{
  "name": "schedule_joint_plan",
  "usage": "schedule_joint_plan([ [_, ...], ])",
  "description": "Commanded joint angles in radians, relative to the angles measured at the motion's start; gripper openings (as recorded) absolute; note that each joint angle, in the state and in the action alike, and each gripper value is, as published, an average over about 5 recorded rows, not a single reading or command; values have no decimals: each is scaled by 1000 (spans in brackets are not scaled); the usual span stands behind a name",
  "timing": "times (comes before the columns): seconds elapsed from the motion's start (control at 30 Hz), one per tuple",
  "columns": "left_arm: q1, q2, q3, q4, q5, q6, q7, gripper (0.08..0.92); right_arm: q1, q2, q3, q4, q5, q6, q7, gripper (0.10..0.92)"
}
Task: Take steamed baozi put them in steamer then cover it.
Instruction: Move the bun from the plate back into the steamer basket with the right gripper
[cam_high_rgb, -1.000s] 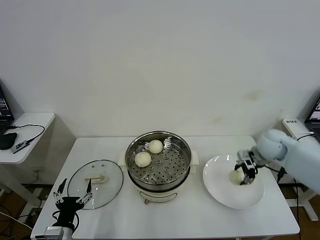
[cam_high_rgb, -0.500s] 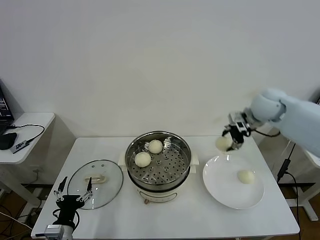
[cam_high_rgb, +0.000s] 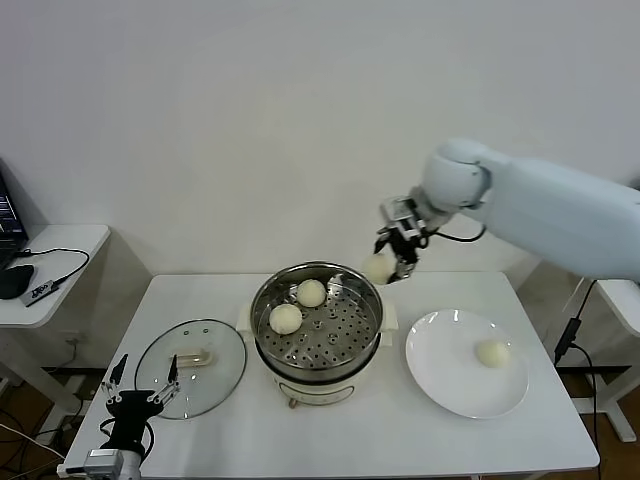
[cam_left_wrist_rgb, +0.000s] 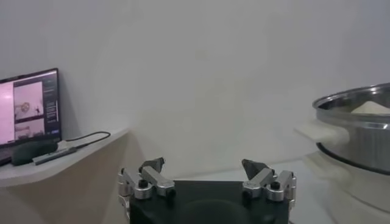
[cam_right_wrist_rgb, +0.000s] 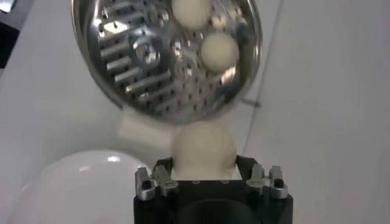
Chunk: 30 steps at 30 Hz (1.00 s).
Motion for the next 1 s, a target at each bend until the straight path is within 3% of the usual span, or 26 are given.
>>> schedule_joint_plan([
  [0.03,0,-4,-12,2,-1,0,0,823,-36,196,-51,2,22,73,25,662],
  [0.6,0,-22,-15,7,0,-6,-1,823,-100,253,-129,39,-157,354,92,661],
  [1.0,0,-26,-10,7,1,-9,-1,823,-101,245,-142,52,-195,430,87,670],
])
